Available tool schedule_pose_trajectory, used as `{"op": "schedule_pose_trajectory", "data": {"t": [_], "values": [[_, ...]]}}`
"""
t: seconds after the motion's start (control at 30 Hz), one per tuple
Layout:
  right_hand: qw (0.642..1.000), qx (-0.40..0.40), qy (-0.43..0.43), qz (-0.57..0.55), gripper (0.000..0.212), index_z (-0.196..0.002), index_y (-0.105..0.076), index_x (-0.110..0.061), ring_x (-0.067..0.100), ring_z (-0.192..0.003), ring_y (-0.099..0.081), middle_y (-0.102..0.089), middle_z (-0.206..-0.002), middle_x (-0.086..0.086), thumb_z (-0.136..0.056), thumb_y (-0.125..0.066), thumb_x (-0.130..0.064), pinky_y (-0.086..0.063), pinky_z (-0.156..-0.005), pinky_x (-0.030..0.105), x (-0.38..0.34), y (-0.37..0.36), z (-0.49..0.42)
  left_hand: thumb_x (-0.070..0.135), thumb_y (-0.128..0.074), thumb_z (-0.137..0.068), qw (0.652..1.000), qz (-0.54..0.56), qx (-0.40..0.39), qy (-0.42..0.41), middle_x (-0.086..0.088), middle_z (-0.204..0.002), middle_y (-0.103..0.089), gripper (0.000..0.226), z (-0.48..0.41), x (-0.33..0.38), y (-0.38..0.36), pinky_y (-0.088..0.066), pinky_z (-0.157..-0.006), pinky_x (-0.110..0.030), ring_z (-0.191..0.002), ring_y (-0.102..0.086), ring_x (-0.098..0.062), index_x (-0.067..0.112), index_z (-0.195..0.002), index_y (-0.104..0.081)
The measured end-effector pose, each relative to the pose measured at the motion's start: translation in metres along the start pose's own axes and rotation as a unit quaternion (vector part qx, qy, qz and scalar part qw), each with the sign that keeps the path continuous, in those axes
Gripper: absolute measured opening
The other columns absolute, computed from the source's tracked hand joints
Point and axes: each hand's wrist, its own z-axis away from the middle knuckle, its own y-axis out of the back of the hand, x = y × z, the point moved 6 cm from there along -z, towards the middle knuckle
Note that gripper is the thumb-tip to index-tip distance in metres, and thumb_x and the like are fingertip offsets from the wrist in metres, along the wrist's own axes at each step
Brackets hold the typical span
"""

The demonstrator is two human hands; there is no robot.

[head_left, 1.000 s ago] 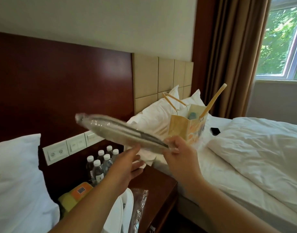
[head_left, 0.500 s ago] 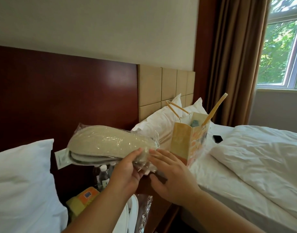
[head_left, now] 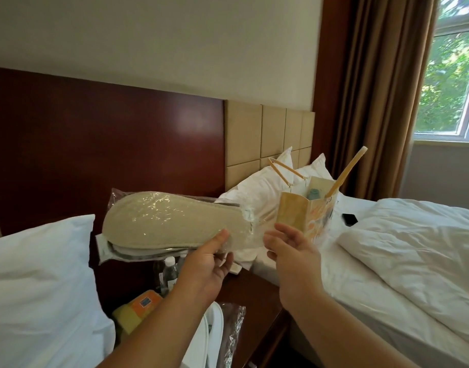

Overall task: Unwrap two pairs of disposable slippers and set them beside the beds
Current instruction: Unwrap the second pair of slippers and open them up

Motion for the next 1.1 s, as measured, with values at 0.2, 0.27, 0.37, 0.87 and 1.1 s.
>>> {"op": "schedule_pose_trajectory", "data": {"t": [0.2, 0.27, 0.37, 0.87, 1.1], "values": [[0.991, -0.019, 0.002, 0.135, 0.045, -0.108, -0.058, -0.042, 0.008, -0.074, -0.063, -0.066, -0.093, -0.004, -0.076, -0.081, -0.02, -0.05, -0.057, 0.02, 0.001, 0.004, -0.004, 0.014, -0.084, -0.059, 0.999, -0.035, 0.008, -0.024, -0.007, -0.086, -0.067, 0.031, -0.005, -0.001, 0.013, -0.055, -0.055, -0.026, -0.079, -0.059, -0.019, 0.01, -0.087, -0.071], [0.967, -0.051, 0.058, 0.241, 0.053, -0.114, -0.055, -0.049, 0.001, -0.082, -0.064, -0.062, -0.098, -0.013, -0.071, -0.085, -0.043, -0.047, -0.058, 0.014, -0.004, -0.005, -0.003, 0.016, -0.085, -0.058, 0.997, -0.061, -0.011, -0.035, -0.009, -0.089, -0.068, 0.025, -0.005, -0.002, 0.014, -0.055, -0.057, -0.027, -0.083, -0.058, -0.022, 0.014, -0.082, -0.076], [0.955, -0.056, 0.122, 0.264, 0.039, -0.113, -0.059, -0.044, -0.009, -0.067, -0.061, -0.064, -0.087, -0.012, -0.08, -0.079, -0.044, -0.047, -0.051, 0.007, -0.013, -0.015, -0.007, 0.018, -0.086, -0.058, 0.995, -0.077, -0.031, -0.046, -0.008, -0.098, -0.072, 0.038, 0.0, -0.003, 0.01, -0.055, -0.056, -0.026, -0.087, -0.061, -0.022, 0.013, -0.095, -0.075], [0.978, -0.013, 0.065, 0.196, 0.025, -0.091, -0.07, -0.032, 0.009, -0.067, -0.063, -0.069, -0.076, -0.006, -0.09, -0.062, -0.055, -0.049, -0.053, 0.018, -0.016, 0.005, -0.02, 0.009, -0.078, -0.073, 0.995, -0.043, -0.094, 0.008, -0.015, -0.102, -0.068, 0.04, 0.009, 0.004, 0.012, -0.056, -0.053, -0.029, -0.084, -0.059, -0.025, 0.003, -0.111, -0.067], [0.995, -0.006, 0.022, 0.096, 0.037, -0.074, -0.076, -0.019, 0.025, -0.062, -0.062, -0.067, -0.066, 0.006, -0.088, -0.067, -0.053, -0.056, -0.065, 0.043, -0.04, 0.012, -0.032, 0.01, -0.079, -0.073, 0.988, -0.047, -0.144, 0.032, -0.014, -0.104, -0.071, 0.023, 0.012, 0.004, 0.012, -0.054, -0.056, -0.027, -0.085, -0.055, -0.023, 0.007, -0.095, -0.075]]}}
